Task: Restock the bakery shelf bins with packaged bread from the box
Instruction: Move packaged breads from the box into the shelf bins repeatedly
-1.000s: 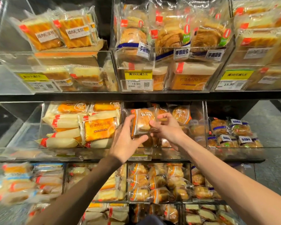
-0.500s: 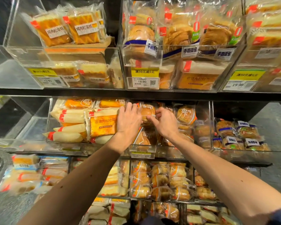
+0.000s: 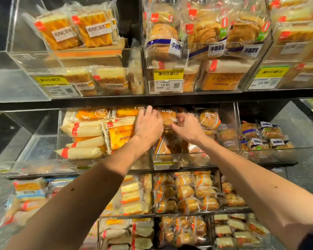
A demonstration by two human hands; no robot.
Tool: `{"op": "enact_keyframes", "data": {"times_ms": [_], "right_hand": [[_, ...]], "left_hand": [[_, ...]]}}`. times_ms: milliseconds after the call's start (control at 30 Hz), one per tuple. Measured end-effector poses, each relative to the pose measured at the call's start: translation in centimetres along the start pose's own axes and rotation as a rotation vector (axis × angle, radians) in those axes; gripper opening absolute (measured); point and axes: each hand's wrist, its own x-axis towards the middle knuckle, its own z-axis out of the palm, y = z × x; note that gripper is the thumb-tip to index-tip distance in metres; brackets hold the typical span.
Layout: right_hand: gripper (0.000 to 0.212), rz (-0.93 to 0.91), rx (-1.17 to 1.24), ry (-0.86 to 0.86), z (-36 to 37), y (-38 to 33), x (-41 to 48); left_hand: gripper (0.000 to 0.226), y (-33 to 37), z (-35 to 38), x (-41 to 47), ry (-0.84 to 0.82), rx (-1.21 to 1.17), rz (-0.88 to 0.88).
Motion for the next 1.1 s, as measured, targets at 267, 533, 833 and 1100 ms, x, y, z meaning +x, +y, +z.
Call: {"op": "enact_keyframes", "data": {"times_ms": [267, 533, 833, 1100], "right_hand": [[0.049, -0.166, -0.169, -0.059, -4.9, -4.2, -5.6], [0.061, -0.803, -0.408, -0.34, -2.0, -16.8, -11.7], [0.064, -1.499, -0.264, -0.686, 15.6, -32.6, -27.2], [0.065, -1.734, -0.309, -0.917, 29.4, -45.2, -41.9]], "left_hand": [[0.029, -5.8, -5.8, -3.5, -0.007, -0.594, -0.045], [0.041, -15.6, -10.8, -19.6, -0.023, -0.45, -0.231], [0.05, -20.9, -11.5, -50.9, -0.289, -0.068, -0.872], [0.05, -25.6, -10.3, -70.8, -0.758, -0.037, -1.375]]}}
